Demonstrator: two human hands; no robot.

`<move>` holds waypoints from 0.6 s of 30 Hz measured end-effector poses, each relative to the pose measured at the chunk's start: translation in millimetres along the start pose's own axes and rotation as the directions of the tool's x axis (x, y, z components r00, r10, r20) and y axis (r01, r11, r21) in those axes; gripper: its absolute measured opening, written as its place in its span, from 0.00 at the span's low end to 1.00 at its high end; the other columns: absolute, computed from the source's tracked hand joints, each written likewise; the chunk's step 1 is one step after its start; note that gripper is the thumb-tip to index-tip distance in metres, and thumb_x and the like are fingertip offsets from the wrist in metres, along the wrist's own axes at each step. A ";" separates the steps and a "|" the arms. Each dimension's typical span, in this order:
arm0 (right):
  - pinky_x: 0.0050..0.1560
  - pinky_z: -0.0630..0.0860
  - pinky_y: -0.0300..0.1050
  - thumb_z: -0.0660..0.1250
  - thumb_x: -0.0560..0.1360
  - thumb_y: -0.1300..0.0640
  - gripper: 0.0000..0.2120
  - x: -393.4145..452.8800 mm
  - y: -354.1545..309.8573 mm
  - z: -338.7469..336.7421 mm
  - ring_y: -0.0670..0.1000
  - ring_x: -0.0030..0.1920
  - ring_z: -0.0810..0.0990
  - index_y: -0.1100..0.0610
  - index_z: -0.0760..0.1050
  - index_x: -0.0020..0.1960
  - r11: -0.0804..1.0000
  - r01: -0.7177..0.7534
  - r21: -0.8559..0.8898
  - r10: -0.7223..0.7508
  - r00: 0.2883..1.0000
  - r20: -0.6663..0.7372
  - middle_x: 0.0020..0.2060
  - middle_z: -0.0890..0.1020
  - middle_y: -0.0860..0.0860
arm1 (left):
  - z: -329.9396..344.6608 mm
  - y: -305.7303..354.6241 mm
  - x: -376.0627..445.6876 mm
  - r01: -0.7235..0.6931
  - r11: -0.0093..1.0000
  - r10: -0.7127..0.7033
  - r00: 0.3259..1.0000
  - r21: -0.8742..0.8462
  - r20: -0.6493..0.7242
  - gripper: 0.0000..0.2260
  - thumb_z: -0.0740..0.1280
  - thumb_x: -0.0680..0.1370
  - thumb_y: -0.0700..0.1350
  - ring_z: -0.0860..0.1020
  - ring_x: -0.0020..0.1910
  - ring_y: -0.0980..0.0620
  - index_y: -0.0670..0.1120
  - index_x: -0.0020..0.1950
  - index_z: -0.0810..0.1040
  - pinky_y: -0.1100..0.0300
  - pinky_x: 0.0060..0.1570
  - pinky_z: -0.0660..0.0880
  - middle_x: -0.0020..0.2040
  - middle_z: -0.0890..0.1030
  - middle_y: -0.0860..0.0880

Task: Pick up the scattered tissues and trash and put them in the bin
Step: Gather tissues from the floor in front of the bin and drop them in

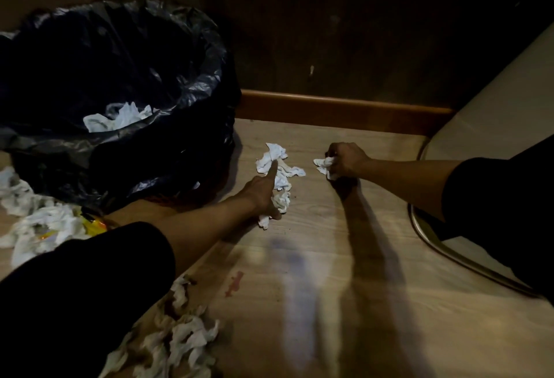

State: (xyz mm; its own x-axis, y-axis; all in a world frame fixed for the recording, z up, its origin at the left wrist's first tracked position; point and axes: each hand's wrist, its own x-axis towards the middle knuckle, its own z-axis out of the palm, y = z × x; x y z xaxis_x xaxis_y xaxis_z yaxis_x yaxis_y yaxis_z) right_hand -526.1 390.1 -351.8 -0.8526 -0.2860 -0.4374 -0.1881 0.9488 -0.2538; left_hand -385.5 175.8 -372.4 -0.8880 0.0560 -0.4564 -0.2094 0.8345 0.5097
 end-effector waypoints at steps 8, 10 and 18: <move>0.42 0.72 0.43 0.77 0.67 0.52 0.16 -7.9 -3.4 1.8 0.57 0.51 0.82 0.58 0.82 0.52 0.988 0.098 -0.120 -0.090 0.993 0.073 0.48 0.84 0.57 | 3.7 -3.1 -3.5 0.019 0.995 -0.030 0.994 -0.097 -0.109 0.34 0.80 0.59 0.51 0.79 0.54 0.44 0.51 0.61 0.71 0.58 0.47 0.75 0.56 0.80 0.45; 0.45 0.76 0.46 0.77 0.68 0.51 0.16 -15.5 -6.3 -1.3 0.57 0.51 0.82 0.58 0.83 0.52 0.981 0.131 -0.140 -0.117 0.988 0.104 0.48 0.84 0.56 | 4.8 -0.7 -8.4 0.022 0.999 -0.028 0.992 -0.050 -0.121 0.25 0.78 0.63 0.51 0.80 0.53 0.44 0.48 0.56 0.75 0.60 0.44 0.71 0.55 0.81 0.44; 0.50 0.80 0.50 0.74 0.72 0.52 0.14 -37.3 -29.2 -46.4 0.53 0.52 0.80 0.58 0.82 0.54 0.982 0.181 -0.052 -0.182 0.983 -0.011 0.50 0.82 0.54 | -14.4 1.5 -50.7 0.031 0.989 -0.021 0.997 0.142 -0.072 0.27 0.78 0.67 0.52 0.77 0.60 0.45 0.45 0.62 0.77 0.58 0.55 0.73 0.61 0.79 0.44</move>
State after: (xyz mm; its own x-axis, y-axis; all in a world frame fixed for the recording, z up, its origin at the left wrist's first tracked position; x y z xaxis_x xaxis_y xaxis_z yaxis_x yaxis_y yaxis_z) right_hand -511.4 379.3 -288.0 -0.8093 -0.4525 -0.3746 -0.3648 0.8869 -0.2834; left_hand -346.7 166.3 -338.0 -0.9106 -0.0007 -0.4132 -0.1762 0.9052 0.3868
